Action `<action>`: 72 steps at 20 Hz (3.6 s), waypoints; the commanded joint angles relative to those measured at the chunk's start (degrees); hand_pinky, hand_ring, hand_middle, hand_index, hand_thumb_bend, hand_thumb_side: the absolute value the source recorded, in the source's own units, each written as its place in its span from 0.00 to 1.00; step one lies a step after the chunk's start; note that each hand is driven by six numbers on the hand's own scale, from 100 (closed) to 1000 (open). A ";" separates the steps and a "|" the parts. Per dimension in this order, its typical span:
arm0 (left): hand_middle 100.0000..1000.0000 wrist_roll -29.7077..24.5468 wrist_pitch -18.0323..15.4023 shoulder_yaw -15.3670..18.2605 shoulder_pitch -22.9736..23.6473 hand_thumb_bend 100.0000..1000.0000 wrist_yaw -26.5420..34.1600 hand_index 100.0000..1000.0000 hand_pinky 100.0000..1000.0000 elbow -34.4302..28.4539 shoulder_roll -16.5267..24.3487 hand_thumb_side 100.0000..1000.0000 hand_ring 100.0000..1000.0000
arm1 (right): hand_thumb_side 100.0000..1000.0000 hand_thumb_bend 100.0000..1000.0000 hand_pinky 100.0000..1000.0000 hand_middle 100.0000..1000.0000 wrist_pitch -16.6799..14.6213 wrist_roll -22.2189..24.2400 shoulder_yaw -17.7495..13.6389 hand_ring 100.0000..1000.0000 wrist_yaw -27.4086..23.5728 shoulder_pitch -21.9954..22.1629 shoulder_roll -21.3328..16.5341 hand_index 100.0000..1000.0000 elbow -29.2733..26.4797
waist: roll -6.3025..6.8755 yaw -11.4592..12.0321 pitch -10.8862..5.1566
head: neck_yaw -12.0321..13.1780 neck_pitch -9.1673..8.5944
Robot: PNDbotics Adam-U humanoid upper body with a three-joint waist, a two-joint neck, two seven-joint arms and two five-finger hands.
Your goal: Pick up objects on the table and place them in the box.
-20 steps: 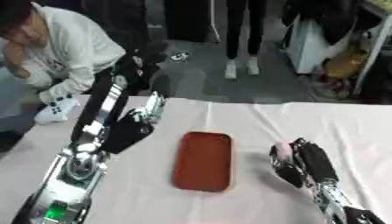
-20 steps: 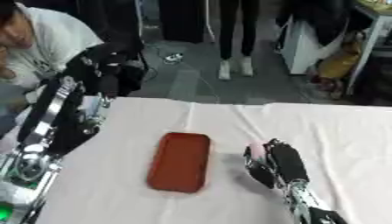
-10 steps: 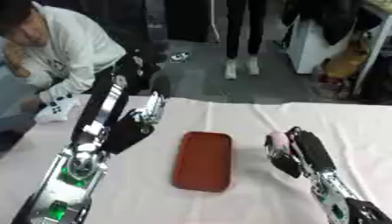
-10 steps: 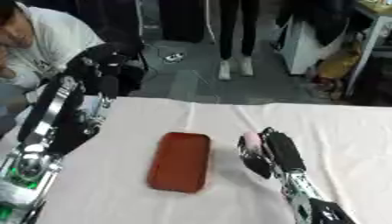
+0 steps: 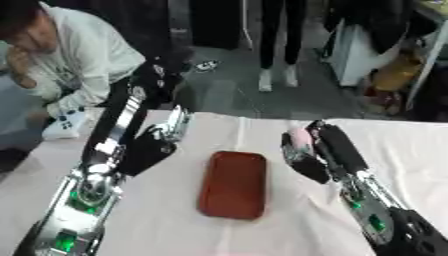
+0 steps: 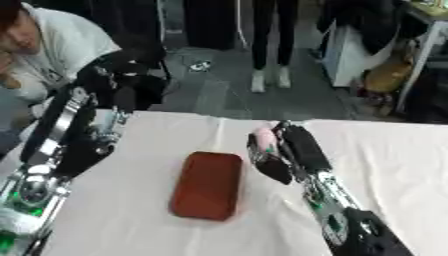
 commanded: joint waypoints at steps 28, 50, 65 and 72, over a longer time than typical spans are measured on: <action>0.87 -0.64 -0.36 -0.35 -3.31 0.00 0.18 0.92 0.79 -0.90 -1.59 0.71 0.81 | 0.77 0.00 0.00 0.00 -4.43 -7.21 -2.79 0.00 13.32 -1.62 10.04 0.21 12.06 | 0.50 2.07 0.19 | -0.21 -1.84; 0.87 -1.08 -1.09 -0.85 -7.05 0.00 0.22 0.92 0.79 -0.90 -4.73 0.71 0.81 | 0.81 0.00 0.00 0.00 -4.92 -13.97 -7.39 0.00 16.80 -4.70 7.63 0.22 21.12 | 0.49 6.32 2.27 | 0.56 -4.73; 0.87 -1.45 -1.19 -1.22 -8.21 0.00 0.05 0.92 0.79 -0.90 -5.61 0.71 0.81 | 0.93 0.00 0.00 0.29 -7.28 -16.86 -8.07 0.14 14.80 -5.44 6.96 0.54 21.85 | -0.02 7.80 2.96 | 0.97 -4.81; 0.87 -1.60 -1.21 -1.32 -8.25 0.00 0.11 0.92 0.79 -0.90 -5.57 0.71 0.81 | 0.87 0.00 0.00 0.52 -8.46 -16.22 -8.04 0.37 15.06 -5.73 7.07 0.66 21.97 | -0.08 7.84 2.87 | 1.29 -4.81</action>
